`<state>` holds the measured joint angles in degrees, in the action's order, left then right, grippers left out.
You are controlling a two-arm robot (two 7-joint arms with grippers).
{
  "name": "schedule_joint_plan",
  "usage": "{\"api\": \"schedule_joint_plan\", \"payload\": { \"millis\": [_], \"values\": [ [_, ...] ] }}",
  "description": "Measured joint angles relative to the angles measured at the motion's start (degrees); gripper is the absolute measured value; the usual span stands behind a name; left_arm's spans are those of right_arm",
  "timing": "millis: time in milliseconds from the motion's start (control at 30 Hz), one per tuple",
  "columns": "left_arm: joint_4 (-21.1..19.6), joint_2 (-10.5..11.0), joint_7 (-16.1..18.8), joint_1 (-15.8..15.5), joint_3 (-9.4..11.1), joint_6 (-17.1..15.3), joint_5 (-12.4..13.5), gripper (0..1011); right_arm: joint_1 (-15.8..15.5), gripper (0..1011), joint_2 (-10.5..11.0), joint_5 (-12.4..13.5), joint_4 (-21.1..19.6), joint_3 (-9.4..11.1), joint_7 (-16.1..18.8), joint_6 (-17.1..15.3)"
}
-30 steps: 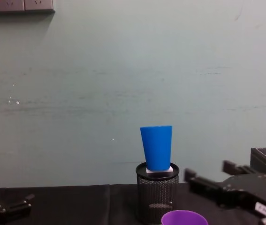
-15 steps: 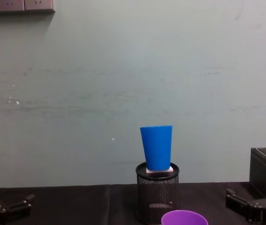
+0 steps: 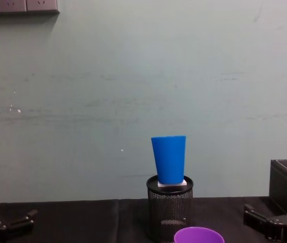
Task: Pick up one cup with a gripper and tap it against the other cup.
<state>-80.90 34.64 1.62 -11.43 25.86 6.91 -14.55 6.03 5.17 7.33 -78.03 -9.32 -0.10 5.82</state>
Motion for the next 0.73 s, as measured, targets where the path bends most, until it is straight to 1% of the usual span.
{"api": "schedule_joint_plan", "payload": {
  "millis": [733],
  "values": [
    [0.0, 0.0, 0.0, 0.0, 0.0, 0.0, 0.0, 1000, -0.07, 1003, 0.13, 0.08, -0.19, -0.08, 0.07, -0.02]
  ]
}}
